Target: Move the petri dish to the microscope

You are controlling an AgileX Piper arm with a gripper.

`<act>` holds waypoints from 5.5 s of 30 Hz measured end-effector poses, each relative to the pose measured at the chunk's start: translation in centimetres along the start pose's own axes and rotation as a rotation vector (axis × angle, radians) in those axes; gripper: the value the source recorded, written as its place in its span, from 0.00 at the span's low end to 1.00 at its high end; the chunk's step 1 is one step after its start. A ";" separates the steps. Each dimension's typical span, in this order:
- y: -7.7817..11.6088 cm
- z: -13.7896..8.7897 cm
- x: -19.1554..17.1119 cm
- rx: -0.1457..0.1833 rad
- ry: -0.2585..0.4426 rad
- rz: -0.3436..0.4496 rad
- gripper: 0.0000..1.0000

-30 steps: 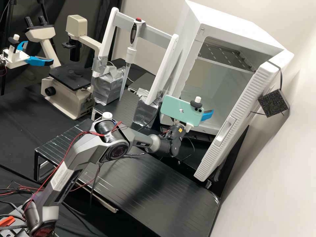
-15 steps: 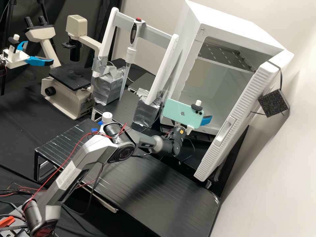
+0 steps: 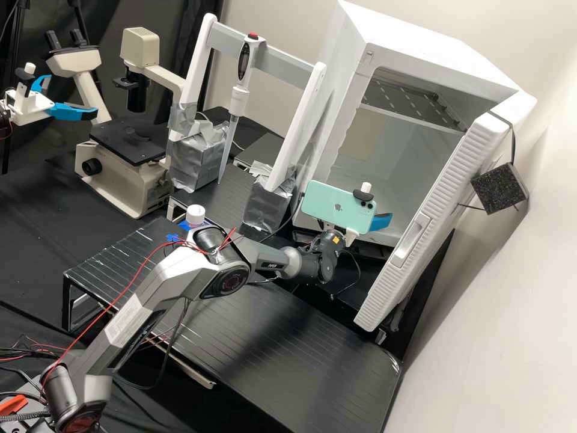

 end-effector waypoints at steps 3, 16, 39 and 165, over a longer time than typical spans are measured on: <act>-0.2 0.2 0.0 0.002 -0.003 -0.003 1.00; -0.2 0.3 0.2 0.001 -0.002 -0.002 1.00; -0.2 0.2 0.2 -0.012 0.003 -0.009 0.00; -10.6 -22.5 -28.8 0.091 0.674 -0.322 0.00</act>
